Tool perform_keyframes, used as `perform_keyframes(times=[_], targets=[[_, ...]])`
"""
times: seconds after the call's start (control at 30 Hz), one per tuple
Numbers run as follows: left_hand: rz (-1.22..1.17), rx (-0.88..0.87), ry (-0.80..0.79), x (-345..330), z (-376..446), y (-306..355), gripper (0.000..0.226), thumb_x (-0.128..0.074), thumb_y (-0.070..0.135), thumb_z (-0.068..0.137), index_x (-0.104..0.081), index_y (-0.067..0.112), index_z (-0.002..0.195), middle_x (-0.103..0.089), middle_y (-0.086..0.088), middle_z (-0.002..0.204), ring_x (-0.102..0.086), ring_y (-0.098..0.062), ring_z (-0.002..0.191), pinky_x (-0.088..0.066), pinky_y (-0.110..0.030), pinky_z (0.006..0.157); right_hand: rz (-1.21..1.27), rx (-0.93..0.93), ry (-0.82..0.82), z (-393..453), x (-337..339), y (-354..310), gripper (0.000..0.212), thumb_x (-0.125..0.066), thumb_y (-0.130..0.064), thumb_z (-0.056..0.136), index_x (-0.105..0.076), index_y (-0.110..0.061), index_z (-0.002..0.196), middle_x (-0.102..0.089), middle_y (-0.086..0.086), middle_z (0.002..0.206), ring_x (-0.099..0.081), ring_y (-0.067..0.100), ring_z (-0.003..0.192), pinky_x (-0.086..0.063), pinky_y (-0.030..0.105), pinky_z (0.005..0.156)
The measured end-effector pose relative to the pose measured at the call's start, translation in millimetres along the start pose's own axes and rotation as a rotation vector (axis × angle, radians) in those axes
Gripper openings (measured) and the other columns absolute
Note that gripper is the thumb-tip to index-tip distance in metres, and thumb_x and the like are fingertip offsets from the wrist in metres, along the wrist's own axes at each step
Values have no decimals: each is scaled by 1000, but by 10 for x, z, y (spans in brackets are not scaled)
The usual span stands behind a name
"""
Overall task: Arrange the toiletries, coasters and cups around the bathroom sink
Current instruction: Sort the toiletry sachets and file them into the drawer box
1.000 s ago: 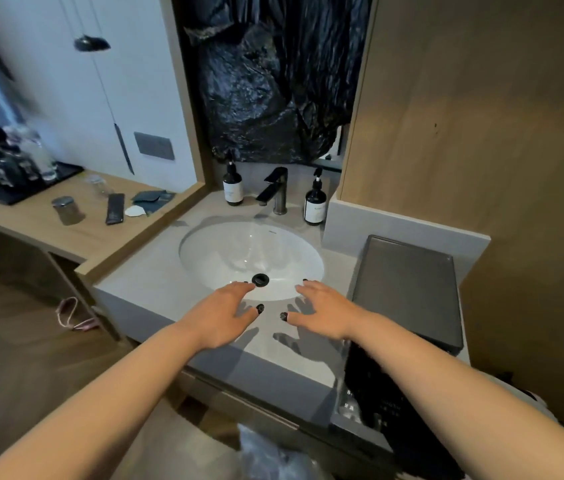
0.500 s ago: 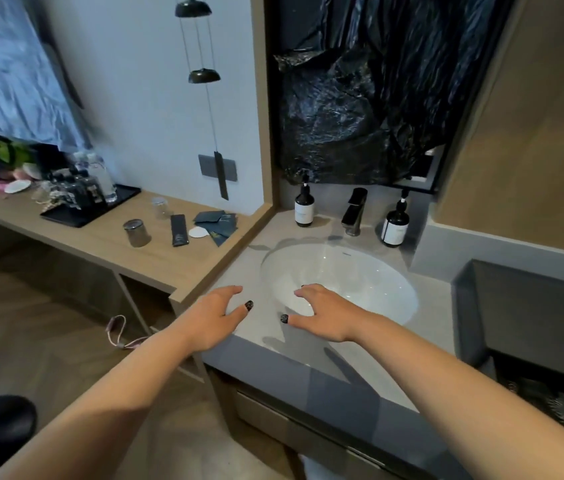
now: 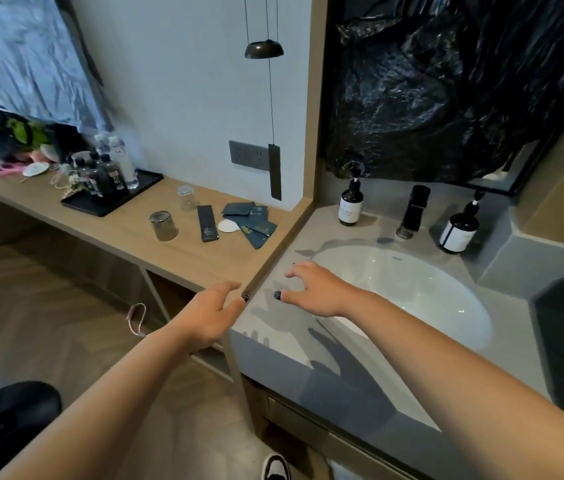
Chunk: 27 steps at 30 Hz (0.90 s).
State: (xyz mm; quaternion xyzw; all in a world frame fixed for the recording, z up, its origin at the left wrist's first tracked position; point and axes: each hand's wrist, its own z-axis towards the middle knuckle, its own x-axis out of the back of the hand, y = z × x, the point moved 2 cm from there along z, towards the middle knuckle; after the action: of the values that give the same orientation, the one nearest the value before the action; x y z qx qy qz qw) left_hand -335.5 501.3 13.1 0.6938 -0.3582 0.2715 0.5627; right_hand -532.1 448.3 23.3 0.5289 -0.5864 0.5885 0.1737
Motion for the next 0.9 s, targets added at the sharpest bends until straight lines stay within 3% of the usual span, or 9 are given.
perform_keyframes(times=[0.17,0.37,0.5,0.67,0.9], targets=[[-17,3,-28,207,616,-140,51,-43,38,99,-34,23,147,-39,-2,151,-38,-21,137,-30,-41,115,10,3,19,677,101,-88,55,-57,-39,90,-48,-12,137,-40,6,144,-39,21,133,-32,33,110],[-27,19,-47,537,1364,-329,51,-42,39,100,-32,23,147,-36,-1,153,-36,-19,138,-29,-36,113,51,11,-5,1443,310,-171,56,-55,-37,94,-40,-15,143,-29,3,154,-32,20,139,-28,36,114],[-29,39,-30,674,1774,-475,49,-42,37,100,-33,23,147,-38,-2,151,-39,-20,136,-31,-36,111,75,5,-4,1911,347,-204,53,-56,-34,93,-43,-16,140,-36,2,149,-36,18,135,-31,32,109],[-23,33,-50,729,2225,-646,48,-42,35,100,-35,22,146,-40,-2,151,-38,-20,137,-30,-36,112,139,-52,-40,2261,252,-187,54,-58,-31,93,-41,-18,142,-35,1,149,-37,19,135,-34,38,111],[-13,-7,-133,748,3027,-1020,47,-43,35,100,-39,20,144,-42,-1,149,-41,-19,135,-32,-34,110,218,-153,-4,2850,130,-106,44,-58,-29,93,-49,-21,136,-42,0,143,-44,15,122,-42,31,93]])
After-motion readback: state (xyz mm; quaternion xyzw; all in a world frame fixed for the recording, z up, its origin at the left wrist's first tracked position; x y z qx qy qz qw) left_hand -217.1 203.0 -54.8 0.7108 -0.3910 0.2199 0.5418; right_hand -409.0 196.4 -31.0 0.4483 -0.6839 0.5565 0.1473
